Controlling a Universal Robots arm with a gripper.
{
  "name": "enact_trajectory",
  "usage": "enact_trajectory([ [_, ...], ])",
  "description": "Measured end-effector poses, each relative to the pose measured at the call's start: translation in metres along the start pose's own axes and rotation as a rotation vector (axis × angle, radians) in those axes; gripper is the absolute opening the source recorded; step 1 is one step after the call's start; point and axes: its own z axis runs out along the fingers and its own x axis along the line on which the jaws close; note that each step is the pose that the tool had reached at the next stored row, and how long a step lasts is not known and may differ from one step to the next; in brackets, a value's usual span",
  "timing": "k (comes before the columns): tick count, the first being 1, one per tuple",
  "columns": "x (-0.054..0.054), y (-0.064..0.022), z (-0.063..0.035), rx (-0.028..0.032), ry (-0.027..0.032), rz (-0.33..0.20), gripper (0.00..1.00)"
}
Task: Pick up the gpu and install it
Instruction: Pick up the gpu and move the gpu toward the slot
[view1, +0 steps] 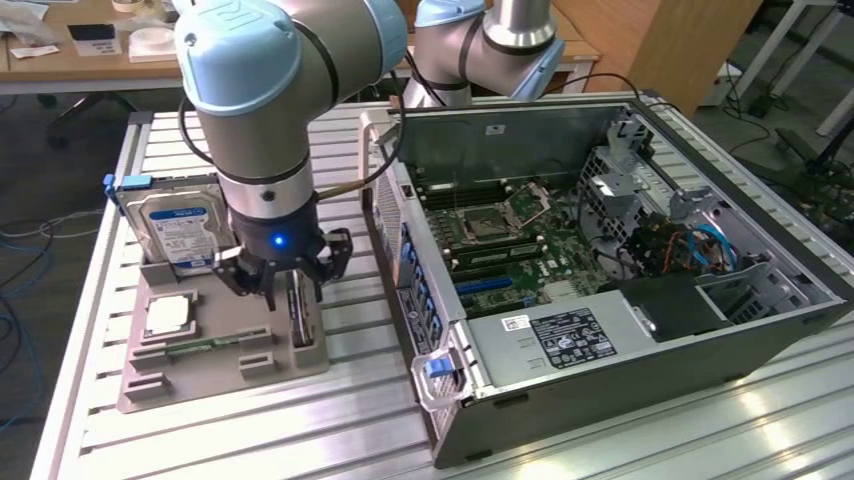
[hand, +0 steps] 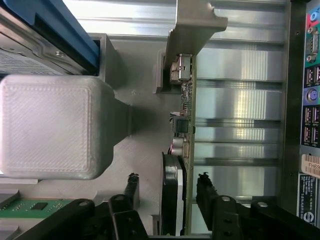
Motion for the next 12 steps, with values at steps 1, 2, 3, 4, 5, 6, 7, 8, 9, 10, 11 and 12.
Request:
enact_trajectory([
  [1,0.0000,0.0000,0.0000,0.0001,0.0000,0.000,0.58],
  [2,0.0000,0.0000,0.0001,0.0000,0.0000,0.000,0.58],
  [3,-0.0001,0.0000,0.0003,0.0000,0.0000,0.000,0.52],
  [4,-0.0002,0.0001,0.0005,0.0000,0.0000,0.000,0.52],
  [5,-0.0004,0.0005,0.0007,-0.0002,-0.0002,0.000,0.52],
  [6,-0.0005,0.0011,0.0009,0.0000,-0.0001,0.000,0.52],
  [7,-0.0005,0.0018,0.0010,0.0002,0.0000,0.000,0.52],
  [8,-0.0005,0.0026,0.0012,0.0002,0.0000,0.000,0.52],
  [9,-0.0006,0.0034,0.0014,0.0003,-0.0001,0.000,0.52],
  [10,-0.0006,0.0041,0.0017,0.0002,-0.0001,0.000,0.52],
  [11,-0.0006,0.0048,0.0019,0.0002,-0.0001,0.000,0.52],
  [12,-0.0005,0.0054,0.0022,0.0001,-0.0001,0.000,0.52],
])
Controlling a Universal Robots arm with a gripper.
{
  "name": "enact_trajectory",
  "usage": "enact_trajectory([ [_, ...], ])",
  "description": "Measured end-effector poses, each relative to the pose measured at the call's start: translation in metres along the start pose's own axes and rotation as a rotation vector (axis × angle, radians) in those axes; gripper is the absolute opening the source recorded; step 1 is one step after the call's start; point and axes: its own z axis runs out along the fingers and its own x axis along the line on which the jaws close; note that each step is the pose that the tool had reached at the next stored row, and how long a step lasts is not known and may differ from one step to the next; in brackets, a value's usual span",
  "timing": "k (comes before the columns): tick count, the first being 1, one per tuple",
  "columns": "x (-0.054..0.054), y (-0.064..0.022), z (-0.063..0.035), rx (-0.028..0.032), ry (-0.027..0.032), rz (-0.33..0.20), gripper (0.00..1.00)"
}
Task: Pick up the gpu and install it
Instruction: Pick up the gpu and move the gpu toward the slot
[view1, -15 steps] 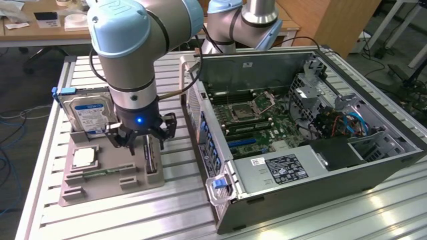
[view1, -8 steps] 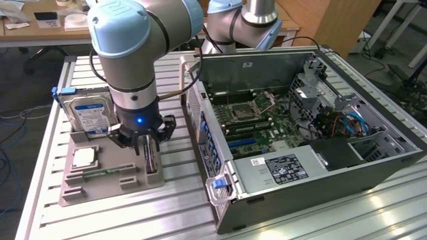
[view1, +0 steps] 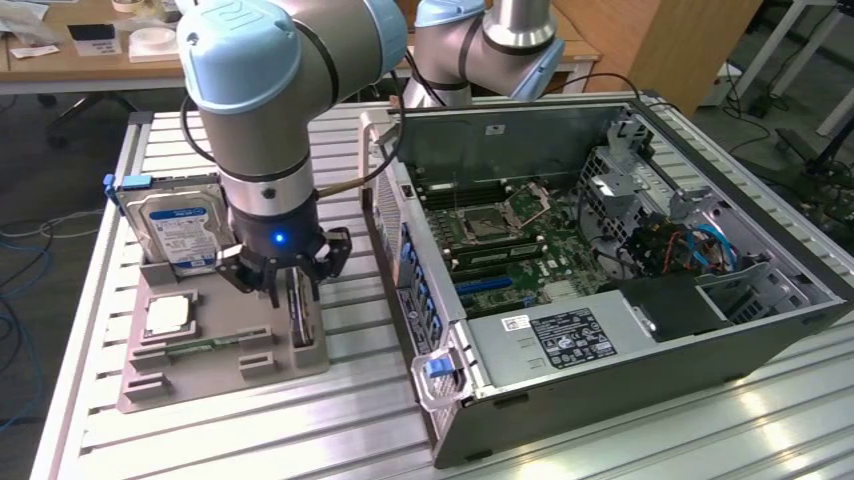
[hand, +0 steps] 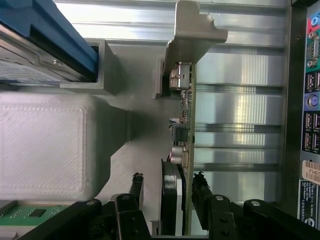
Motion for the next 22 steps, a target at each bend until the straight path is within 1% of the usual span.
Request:
enact_trajectory([
  [7,0.0000,0.0005,0.0008,0.0001,0.0002,0.000,0.51],
  [8,-0.0001,0.0005,0.0009,0.0000,0.0002,0.000,0.44],
  [15,-0.0009,0.0004,0.0009,0.0001,0.0002,0.000,0.44],
  [16,-0.0009,0.0004,0.0009,0.0001,0.0002,0.000,0.42],
  [17,-0.0012,0.0004,0.0009,0.0001,0.0003,0.000,0.35],
  [22,-0.0018,0.0004,0.0010,-0.0001,0.0005,0.000,0.35],
])
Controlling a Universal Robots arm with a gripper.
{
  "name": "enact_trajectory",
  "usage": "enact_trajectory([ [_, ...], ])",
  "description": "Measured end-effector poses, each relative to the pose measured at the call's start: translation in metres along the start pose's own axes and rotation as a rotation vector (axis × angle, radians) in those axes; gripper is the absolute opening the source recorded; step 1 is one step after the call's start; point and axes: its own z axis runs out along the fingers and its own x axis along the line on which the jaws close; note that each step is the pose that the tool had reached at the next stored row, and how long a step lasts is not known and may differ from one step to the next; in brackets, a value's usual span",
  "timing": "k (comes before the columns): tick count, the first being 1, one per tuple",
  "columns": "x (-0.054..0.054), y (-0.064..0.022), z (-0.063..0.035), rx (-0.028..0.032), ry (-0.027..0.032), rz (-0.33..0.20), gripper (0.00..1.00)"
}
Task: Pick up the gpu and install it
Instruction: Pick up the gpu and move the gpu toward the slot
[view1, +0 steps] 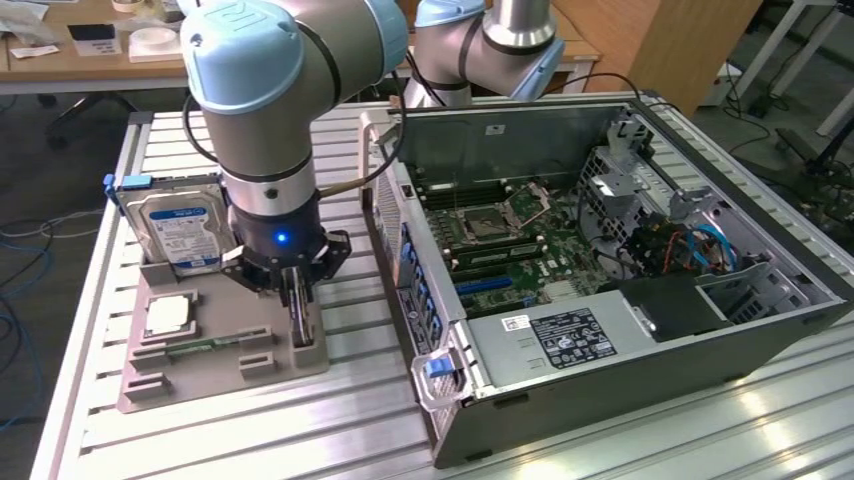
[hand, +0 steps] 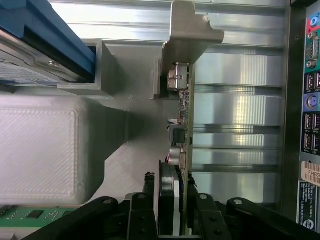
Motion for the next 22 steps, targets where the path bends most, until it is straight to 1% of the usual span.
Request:
enact_trajectory([
  [2,-0.0004,0.0000,0.0000,0.0000,0.0004,0.000,0.34],
  [3,-0.0006,0.0000,0.0000,-0.0001,0.0005,0.000,0.28],
  [18,-0.0009,0.0000,0.0000,0.0000,0.0006,0.000,0.28],
  [22,-0.0010,0.0001,-0.0030,-0.0012,0.0005,0.000,0.28],
])
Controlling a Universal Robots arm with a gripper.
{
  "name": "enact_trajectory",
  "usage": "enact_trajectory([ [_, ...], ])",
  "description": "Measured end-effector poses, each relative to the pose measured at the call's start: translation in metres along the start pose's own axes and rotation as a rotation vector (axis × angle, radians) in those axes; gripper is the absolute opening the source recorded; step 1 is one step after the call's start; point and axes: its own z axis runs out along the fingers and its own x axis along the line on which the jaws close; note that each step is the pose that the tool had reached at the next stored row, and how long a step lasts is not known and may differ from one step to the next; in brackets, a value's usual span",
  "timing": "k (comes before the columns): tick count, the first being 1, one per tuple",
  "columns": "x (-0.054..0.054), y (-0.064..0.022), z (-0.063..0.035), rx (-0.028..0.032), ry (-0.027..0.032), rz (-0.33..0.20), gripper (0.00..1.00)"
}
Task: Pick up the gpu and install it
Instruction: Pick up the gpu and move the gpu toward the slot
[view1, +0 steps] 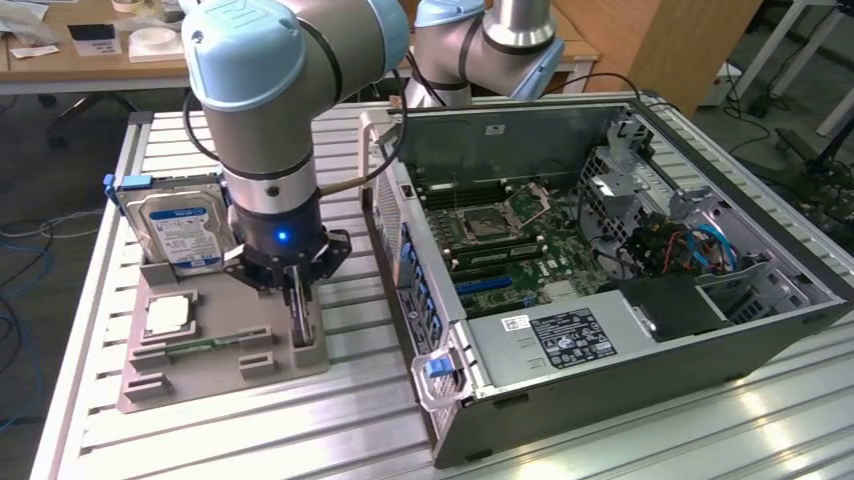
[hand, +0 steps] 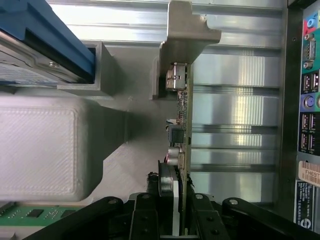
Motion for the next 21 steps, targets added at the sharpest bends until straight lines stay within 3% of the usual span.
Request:
enact_trajectory([
  [5,0.000,0.0007,-0.0132,-0.0002,0.0001,0.000,0.28],
  [6,-0.001,0.0015,-0.0284,-0.0003,0.0000,0.000,0.28],
  [21,-0.002,0.0050,-0.0956,-0.0002,0.0001,0.000,0.28],
])
